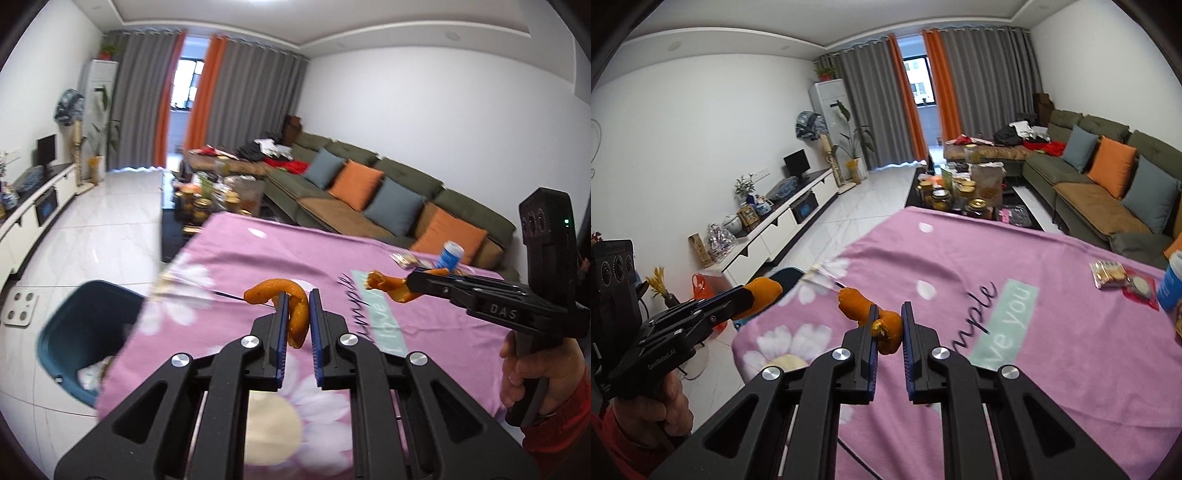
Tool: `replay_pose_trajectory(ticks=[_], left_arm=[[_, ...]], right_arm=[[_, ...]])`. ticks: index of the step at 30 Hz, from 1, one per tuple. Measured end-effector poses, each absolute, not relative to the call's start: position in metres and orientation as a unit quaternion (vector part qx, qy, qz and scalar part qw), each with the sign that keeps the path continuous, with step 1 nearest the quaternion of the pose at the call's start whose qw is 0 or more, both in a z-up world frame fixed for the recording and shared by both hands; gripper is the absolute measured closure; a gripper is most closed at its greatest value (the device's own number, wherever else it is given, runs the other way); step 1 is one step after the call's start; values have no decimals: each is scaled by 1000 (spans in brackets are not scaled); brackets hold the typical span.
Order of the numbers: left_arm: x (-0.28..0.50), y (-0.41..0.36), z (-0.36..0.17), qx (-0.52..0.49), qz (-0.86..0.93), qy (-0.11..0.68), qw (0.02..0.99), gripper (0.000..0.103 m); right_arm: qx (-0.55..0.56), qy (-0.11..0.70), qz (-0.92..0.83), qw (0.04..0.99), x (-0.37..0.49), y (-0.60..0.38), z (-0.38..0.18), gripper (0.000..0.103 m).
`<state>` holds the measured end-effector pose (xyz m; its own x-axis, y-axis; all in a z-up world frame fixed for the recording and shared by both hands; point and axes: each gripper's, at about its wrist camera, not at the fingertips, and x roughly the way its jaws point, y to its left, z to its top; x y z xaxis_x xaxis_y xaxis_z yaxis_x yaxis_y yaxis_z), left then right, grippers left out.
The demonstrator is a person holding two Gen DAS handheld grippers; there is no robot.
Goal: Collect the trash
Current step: 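Carry both orange snack pieces over the teal bin with both tools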
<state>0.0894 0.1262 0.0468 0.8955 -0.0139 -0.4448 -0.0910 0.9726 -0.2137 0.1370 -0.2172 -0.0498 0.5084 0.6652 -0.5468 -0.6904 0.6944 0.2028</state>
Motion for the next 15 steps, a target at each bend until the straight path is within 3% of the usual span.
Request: replay_pose_trajectory(ticks=[15], left_arm=[[0,189,75,-120,108,189,969,92]], right_arm=[[-56,269,460,844,91,-133,-23,93]])
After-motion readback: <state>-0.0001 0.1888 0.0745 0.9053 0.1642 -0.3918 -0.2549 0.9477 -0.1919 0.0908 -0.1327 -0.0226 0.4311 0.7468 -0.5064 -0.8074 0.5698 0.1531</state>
